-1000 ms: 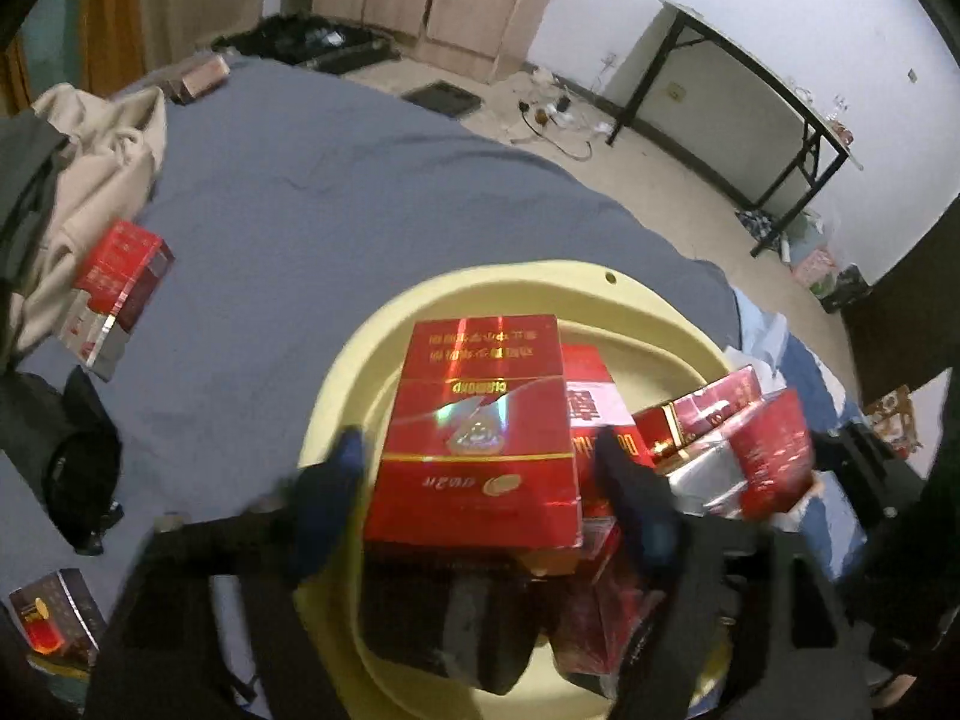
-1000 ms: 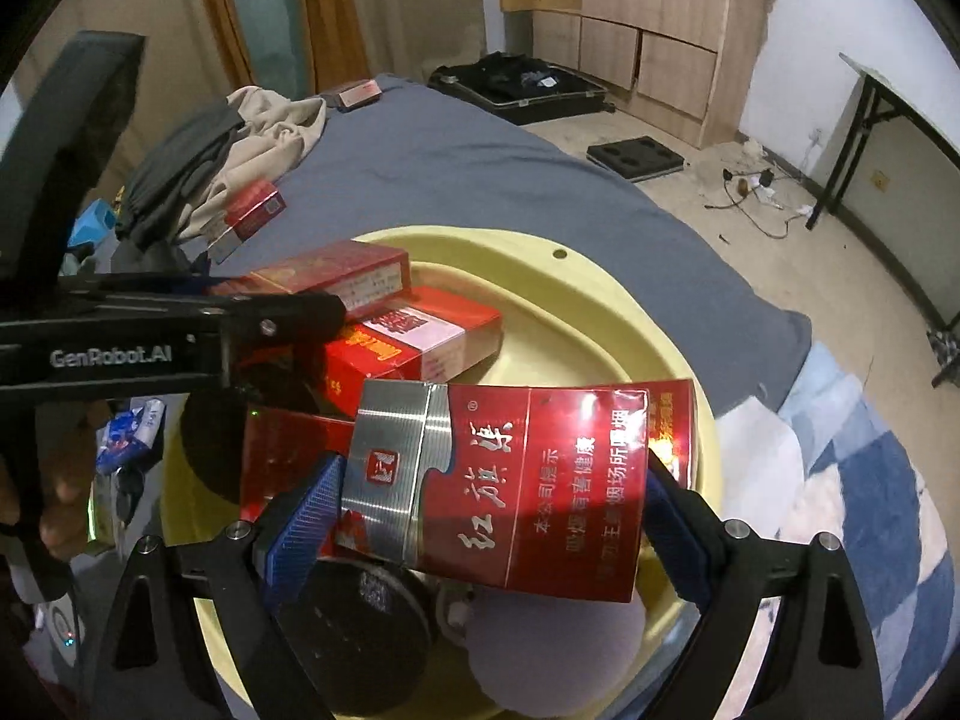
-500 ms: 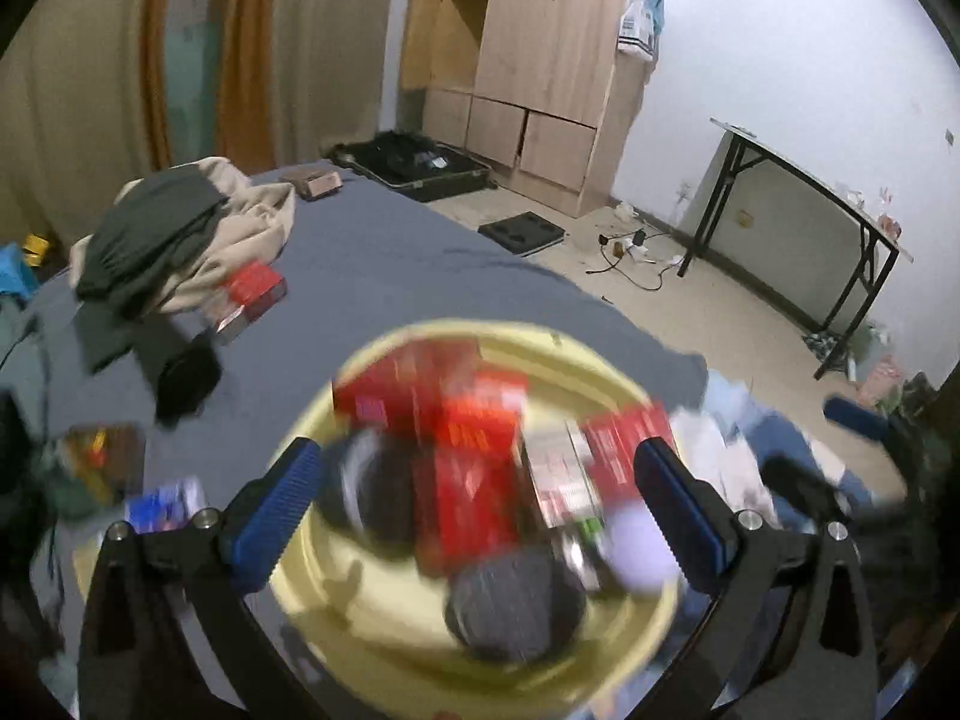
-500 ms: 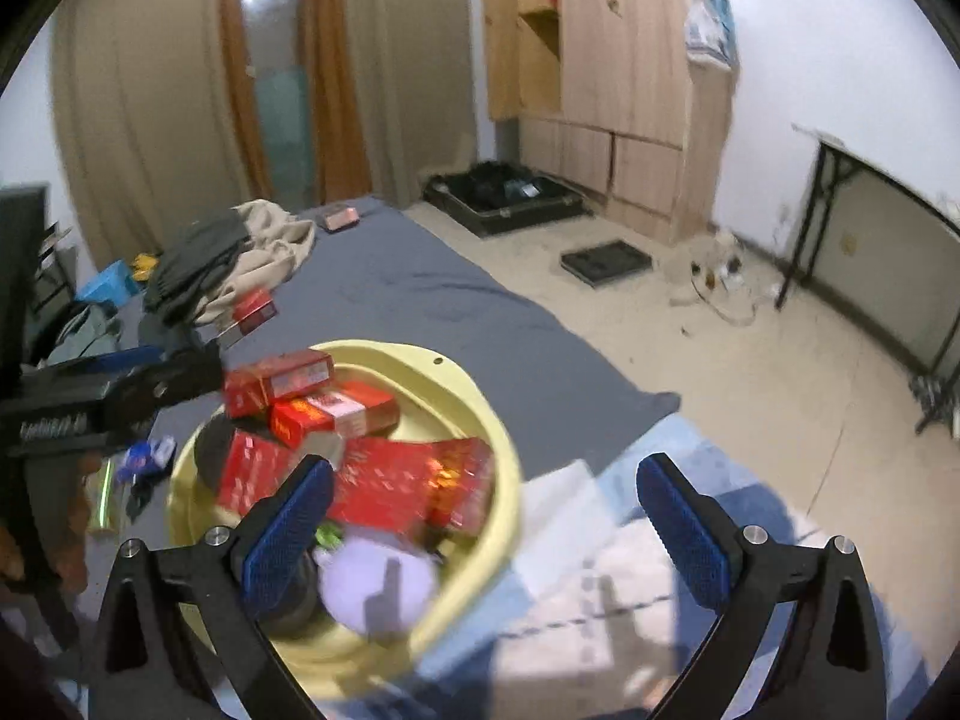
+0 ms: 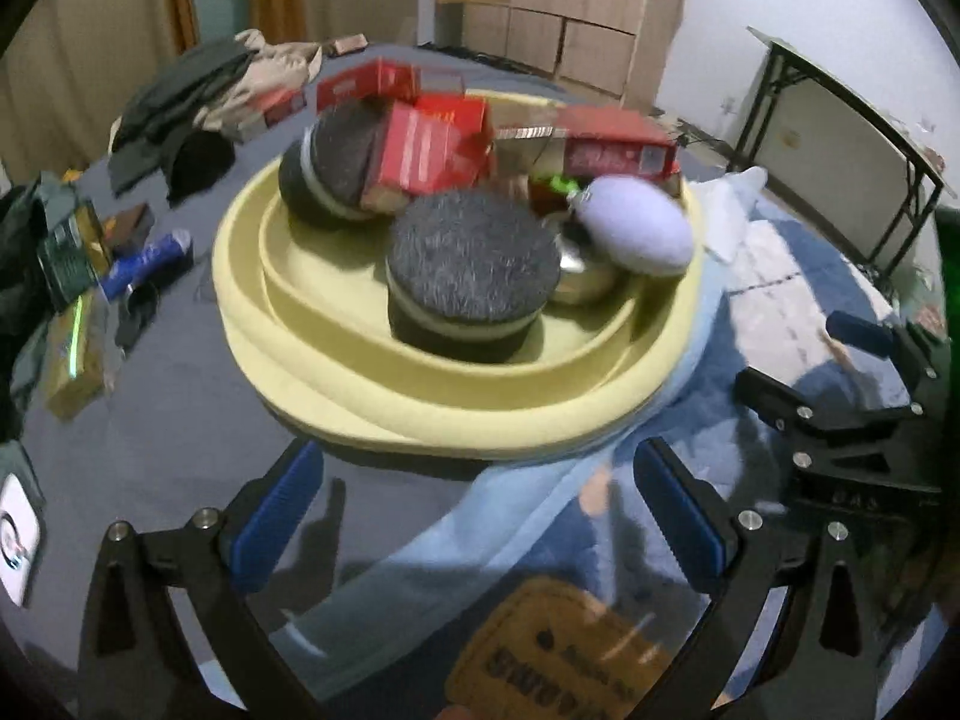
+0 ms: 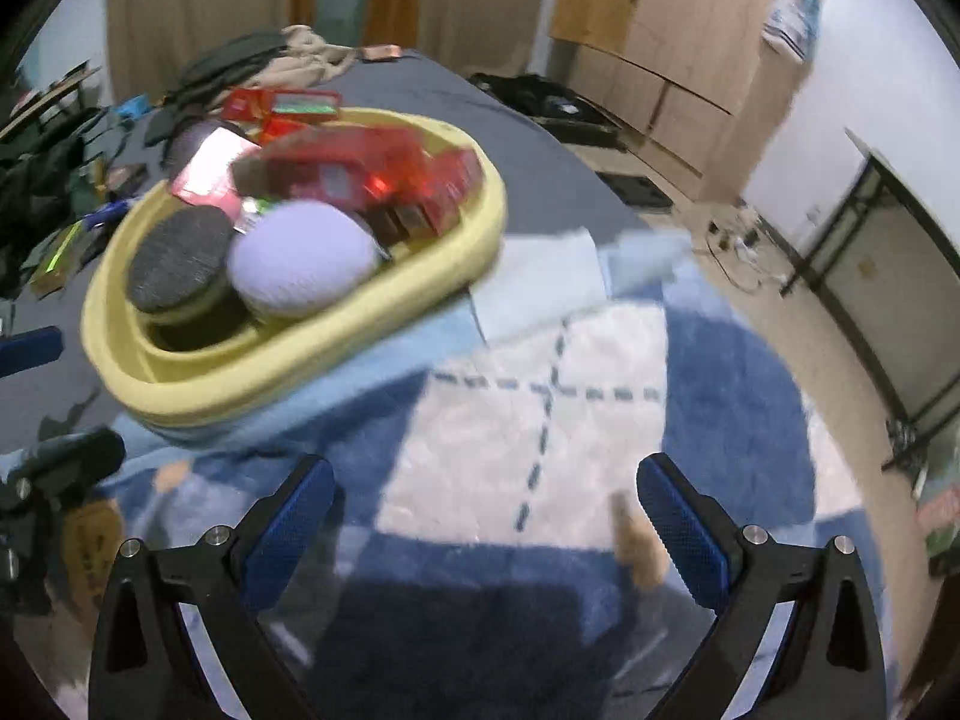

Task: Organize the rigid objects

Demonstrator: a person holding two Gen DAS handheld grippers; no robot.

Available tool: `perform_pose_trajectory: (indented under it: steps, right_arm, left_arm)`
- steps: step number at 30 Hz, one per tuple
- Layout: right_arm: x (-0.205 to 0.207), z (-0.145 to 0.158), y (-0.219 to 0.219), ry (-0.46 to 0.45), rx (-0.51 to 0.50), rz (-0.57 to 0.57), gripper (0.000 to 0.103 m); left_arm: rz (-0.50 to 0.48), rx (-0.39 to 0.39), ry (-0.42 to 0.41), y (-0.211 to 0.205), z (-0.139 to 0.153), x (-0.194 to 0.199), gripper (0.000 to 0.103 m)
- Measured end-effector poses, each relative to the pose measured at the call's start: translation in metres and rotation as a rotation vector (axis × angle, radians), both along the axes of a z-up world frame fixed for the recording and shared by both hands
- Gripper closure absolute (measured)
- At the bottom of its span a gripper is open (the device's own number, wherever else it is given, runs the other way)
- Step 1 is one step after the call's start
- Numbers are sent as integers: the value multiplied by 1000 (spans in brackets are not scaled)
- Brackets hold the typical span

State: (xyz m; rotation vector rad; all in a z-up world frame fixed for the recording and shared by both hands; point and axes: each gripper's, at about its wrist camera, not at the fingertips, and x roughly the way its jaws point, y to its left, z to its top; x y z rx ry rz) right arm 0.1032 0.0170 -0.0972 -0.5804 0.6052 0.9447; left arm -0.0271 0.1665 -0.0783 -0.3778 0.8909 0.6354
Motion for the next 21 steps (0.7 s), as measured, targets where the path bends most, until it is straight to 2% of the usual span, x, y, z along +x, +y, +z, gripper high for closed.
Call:
perform_pose_trajectory:
  steps: [3,7,10,21]
  right_arm:
    - [-2,-14,1,-8,13,-3,0]
    - [0,-17,1,0,22,-17,0]
    - [5,-18,-1,13,27,-17,0]
    - [3,-17,-1,1,22,-16,0]
  left_arm:
    - [-33,12,10,-5,-16,9,0]
    - [-3,38,11,0,-31,23,0]
    - [-5,63,-12,-2,-28,21,0]
    - [-6,38,-20,-3,-30,17,0]
